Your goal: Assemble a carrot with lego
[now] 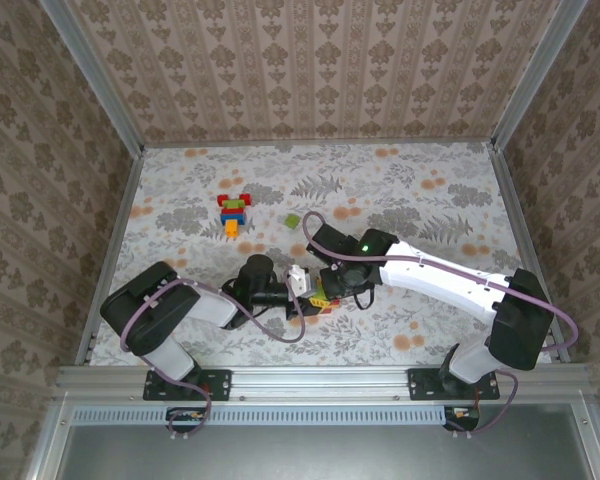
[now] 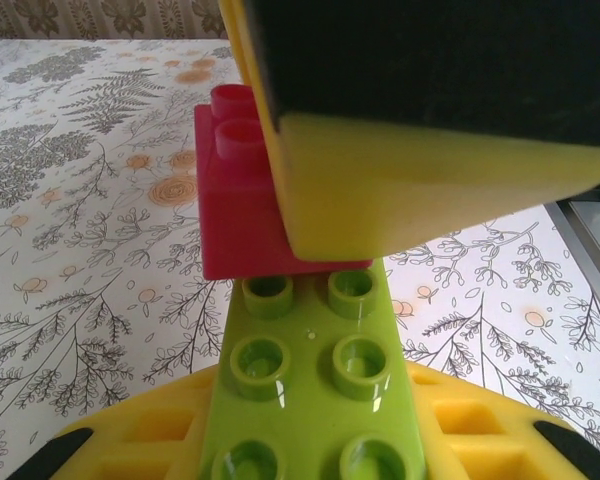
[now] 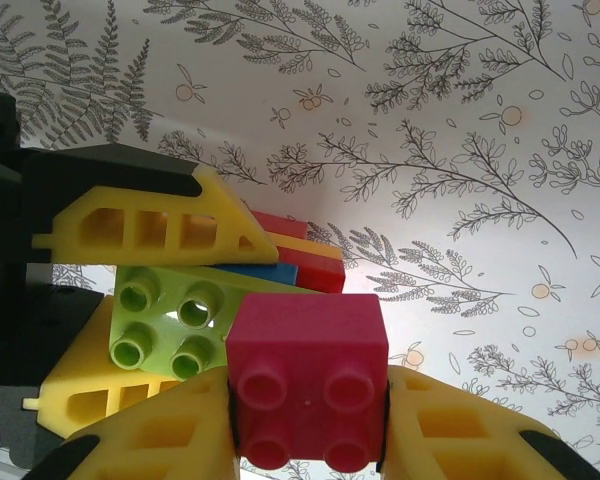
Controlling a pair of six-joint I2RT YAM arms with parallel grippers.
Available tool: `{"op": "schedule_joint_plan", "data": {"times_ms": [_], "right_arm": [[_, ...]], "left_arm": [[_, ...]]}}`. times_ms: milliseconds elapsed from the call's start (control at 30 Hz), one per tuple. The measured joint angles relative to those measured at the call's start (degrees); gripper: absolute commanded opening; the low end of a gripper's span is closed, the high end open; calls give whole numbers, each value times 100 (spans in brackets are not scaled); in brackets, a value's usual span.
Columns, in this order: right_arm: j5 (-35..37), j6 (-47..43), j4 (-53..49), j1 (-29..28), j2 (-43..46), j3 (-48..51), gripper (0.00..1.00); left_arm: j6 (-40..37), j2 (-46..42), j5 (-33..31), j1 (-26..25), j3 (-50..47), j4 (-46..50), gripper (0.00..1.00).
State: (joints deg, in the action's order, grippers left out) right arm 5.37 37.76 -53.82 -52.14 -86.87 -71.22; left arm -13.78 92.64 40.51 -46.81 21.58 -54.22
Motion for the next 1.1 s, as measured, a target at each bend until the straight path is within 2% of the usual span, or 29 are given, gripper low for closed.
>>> {"op": "schedule_joint_plan", "data": {"times_ms": [1100], "right_arm": [[2, 896, 254, 170, 348, 433, 23]], "left_arm": [[2, 205, -50, 28, 52, -282, 17]]}}
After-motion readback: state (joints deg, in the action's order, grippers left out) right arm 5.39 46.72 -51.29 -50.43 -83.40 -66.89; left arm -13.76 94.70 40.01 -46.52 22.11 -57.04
